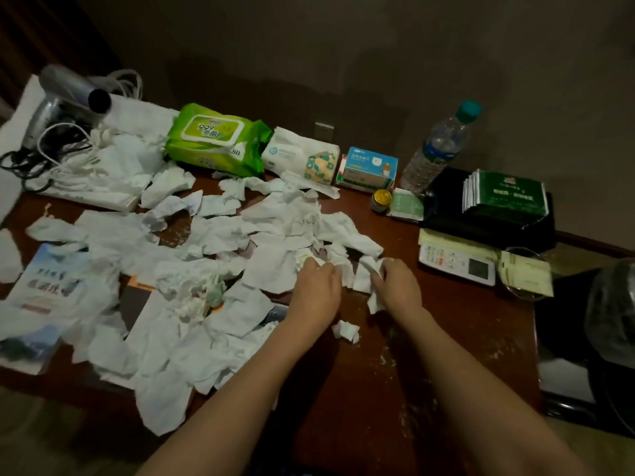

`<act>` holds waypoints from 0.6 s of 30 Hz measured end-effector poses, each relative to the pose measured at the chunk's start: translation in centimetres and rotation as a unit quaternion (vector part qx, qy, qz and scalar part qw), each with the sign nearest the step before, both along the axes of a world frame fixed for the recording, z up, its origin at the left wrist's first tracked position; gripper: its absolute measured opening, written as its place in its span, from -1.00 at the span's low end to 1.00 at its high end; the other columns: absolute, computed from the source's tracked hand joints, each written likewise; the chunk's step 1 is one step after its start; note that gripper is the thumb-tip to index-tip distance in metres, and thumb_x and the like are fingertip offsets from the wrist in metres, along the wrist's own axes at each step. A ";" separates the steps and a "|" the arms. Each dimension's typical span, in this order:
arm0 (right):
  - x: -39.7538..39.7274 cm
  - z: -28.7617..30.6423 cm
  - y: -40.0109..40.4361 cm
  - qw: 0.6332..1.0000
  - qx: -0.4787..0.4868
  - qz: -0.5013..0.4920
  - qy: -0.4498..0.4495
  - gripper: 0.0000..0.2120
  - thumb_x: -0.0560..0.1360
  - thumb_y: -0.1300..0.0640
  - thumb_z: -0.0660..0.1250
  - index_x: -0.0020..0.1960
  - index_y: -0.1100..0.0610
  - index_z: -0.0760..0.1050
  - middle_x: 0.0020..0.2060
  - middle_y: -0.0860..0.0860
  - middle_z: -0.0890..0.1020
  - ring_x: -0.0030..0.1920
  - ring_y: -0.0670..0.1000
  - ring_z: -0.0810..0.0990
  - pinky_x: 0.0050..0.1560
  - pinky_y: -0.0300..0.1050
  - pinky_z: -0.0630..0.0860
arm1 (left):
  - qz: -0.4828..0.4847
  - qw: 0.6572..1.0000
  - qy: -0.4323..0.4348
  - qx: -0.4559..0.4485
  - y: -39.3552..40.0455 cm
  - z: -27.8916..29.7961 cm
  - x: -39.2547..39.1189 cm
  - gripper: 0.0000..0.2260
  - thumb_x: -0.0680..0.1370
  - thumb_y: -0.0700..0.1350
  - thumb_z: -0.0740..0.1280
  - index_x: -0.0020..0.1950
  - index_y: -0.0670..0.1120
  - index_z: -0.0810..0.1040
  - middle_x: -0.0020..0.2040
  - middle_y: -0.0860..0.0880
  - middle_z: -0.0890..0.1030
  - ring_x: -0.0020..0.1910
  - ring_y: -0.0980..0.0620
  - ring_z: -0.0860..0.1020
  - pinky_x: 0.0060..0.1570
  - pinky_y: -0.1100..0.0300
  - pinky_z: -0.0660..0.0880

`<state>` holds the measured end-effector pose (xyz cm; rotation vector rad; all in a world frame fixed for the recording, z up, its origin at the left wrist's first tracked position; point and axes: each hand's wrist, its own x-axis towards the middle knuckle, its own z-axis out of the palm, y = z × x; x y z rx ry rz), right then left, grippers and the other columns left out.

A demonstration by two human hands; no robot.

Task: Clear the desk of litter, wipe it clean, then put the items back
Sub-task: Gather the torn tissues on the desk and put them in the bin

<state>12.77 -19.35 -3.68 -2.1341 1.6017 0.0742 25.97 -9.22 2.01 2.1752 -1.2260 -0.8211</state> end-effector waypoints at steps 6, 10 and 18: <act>-1.7 4.4 0.9 0.996 0.009 -0.019 -0.090 -0.75 0.51 0.24 0.25 -0.27 0.04 0.27 -0.32 -0.04 0.36 -0.27 0.02 0.35 -0.25 -0.10 0.25 | -0.041 0.998 0.011 -0.040 -1.5 1.9 -0.6 -0.59 0.56 -0.30 0.17 0.42 -0.15 0.33 0.34 -0.18 0.27 0.17 -0.15 0.46 0.16 0.12 0.41; -3.6 8.3 1.7 0.990 0.007 -0.045 -0.133 -0.82 0.49 0.32 0.20 -0.14 0.04 0.33 -0.19 0.03 0.50 -0.16 0.07 0.46 -0.16 0.00 0.42 | -0.065 0.996 0.012 -0.056 -2.4 3.6 -2.8 -0.61 0.57 -0.30 0.15 0.39 -0.14 0.35 0.21 -0.19 0.41 0.15 -0.12 0.42 0.05 0.18 0.31; -12.4 13.1 5.5 0.966 -0.102 -0.149 -0.185 -0.86 0.53 0.09 0.33 -0.13 0.16 0.49 -0.14 0.01 0.56 -0.10 -0.05 0.51 -0.14 -0.21 0.36 | -0.109 0.986 0.011 -0.123 -2.4 6.3 -11.5 -0.73 0.58 -0.16 0.26 0.27 -0.19 0.44 0.16 -0.18 0.45 0.18 -0.12 0.40 0.09 0.16 0.29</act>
